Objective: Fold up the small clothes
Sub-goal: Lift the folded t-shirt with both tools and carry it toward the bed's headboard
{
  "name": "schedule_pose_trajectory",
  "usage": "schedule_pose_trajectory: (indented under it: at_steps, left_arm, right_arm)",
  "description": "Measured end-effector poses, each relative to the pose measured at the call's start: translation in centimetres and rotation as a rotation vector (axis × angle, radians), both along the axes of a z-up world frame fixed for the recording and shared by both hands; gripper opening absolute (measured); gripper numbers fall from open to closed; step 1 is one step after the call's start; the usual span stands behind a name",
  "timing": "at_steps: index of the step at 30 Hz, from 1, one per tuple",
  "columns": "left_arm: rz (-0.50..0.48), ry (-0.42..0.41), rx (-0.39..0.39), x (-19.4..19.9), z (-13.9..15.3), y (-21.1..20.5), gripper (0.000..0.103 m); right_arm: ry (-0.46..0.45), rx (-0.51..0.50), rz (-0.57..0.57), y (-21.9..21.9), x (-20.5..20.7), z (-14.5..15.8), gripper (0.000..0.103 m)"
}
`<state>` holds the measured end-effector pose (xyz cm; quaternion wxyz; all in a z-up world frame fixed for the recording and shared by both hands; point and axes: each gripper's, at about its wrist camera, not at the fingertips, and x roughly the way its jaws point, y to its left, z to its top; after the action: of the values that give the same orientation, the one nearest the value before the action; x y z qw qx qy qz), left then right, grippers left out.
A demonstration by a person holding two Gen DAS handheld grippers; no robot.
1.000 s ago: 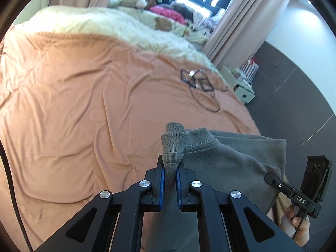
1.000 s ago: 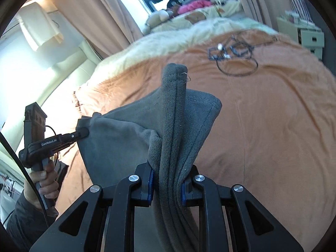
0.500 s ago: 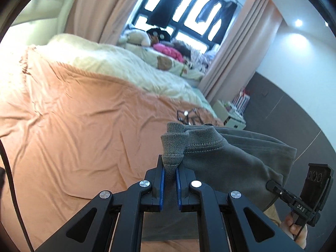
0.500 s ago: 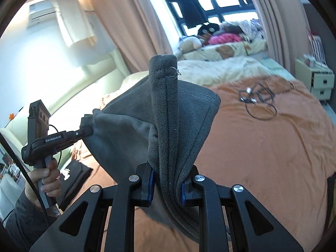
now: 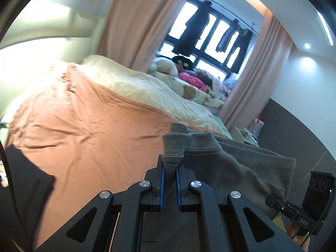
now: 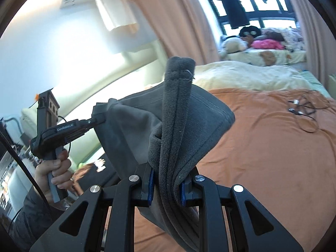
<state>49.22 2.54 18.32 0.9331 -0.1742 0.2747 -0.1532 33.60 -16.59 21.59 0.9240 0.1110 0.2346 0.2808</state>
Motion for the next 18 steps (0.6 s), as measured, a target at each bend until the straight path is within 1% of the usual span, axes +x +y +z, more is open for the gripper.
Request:
schedule_pose_trajectory:
  at_steps: [4,9,12,15,17,18]
  left_arm:
    - [0.059,-0.011,0.005,-1.7,0.3,5.3,0.008]
    - [0.124,-0.029,0.0,-3.9,0.6,12.3,0.008]
    - [0.158,-0.035,-0.008,-5.2,0.7,15.8,0.008]
    - [0.192,-0.041,-0.008,-6.6,0.8,19.3,0.008]
    - [0.218,-0.045,-0.004,-7.6,0.8,21.6,0.008]
    - [0.233,-0.046,-0.002,-8.2,0.8,22.8,0.008]
  right_arm:
    - [-0.01,-0.016,0.072,4.5,-1.1,0.5,0.015]
    - [-0.004,-0.012,0.162,8.8,-1.8,0.6,0.015]
    - [-0.013,-0.017,0.205,11.5,-2.1,0.5,0.015]
    - [-0.01,-0.011,0.238,13.2,-0.4,0.2,0.015]
    - [-0.011,-0.011,0.262,13.8,2.4,-0.1,0.015]
    - [-0.014,-0.011,0.277,14.3,3.0,-0.3,0.015]
